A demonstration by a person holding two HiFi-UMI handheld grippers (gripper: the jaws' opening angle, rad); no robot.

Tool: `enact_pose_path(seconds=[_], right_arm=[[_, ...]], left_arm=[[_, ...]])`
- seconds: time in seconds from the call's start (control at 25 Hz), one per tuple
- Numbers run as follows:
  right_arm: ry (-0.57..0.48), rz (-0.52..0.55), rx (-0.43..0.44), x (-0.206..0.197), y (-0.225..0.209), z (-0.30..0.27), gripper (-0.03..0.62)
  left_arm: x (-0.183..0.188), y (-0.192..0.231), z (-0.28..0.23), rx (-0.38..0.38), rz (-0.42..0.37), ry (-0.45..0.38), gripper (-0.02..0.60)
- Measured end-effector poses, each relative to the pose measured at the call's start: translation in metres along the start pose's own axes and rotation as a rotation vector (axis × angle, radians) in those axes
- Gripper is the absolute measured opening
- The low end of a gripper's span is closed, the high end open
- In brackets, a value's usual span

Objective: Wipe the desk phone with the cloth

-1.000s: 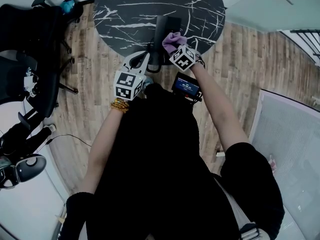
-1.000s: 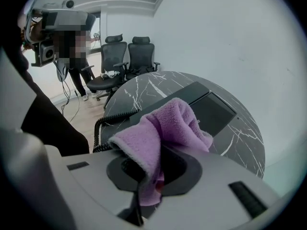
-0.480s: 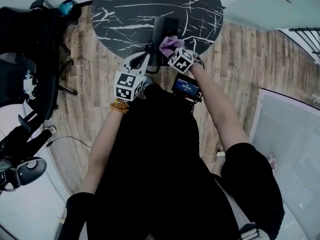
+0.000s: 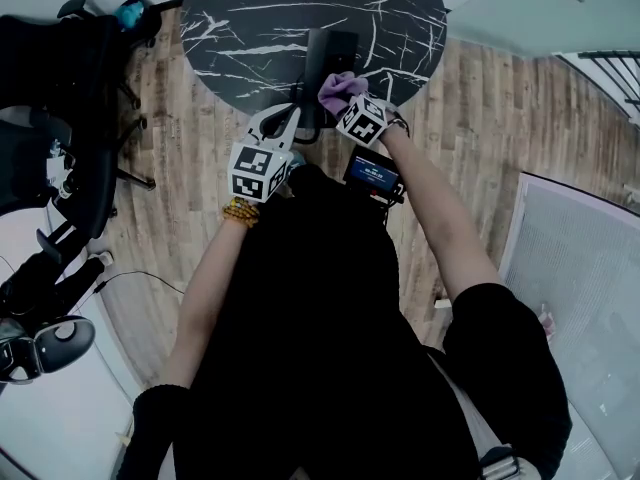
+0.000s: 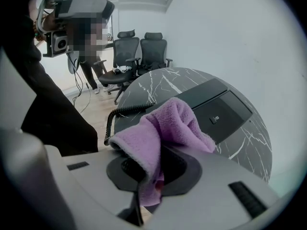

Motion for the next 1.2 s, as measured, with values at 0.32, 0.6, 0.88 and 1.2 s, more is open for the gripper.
enact_pose_path(seconds=[0.32,0.6,0.88,1.2], right_arm=[[0.037,-0.085,0.012,0.002,-0.002,-0.004,0.060],[0.023,-0.204,0.048,0.015,-0.002,0.013,0.060],[-0.273,-0.240,-0.239,0.080,-0.012,0.071,0.058],[-0.593,-0.238,-0.473,0.171,0.059,0.145,0.060]], left_arm=[[0.003,0.004,0.010,0.023,-0.029,-0.024,0.014],[0.006,0.002,0.020,0.026,-0.054,-0.047,0.014],[0.031,-0.008,0.029,0.005,-0.084,-0.123,0.015],[0.086,-0.033,0.073,0.004,-0.175,-0.273,0.014]])
Point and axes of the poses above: the fingertips, and each gripper's own axes: z backward along the fingers, y to its left, x out of its top, the point moved 6 cm from there along z, backward along the fingers, and after that the axes turned 15 degrees about -y, right-handed, at the moved point
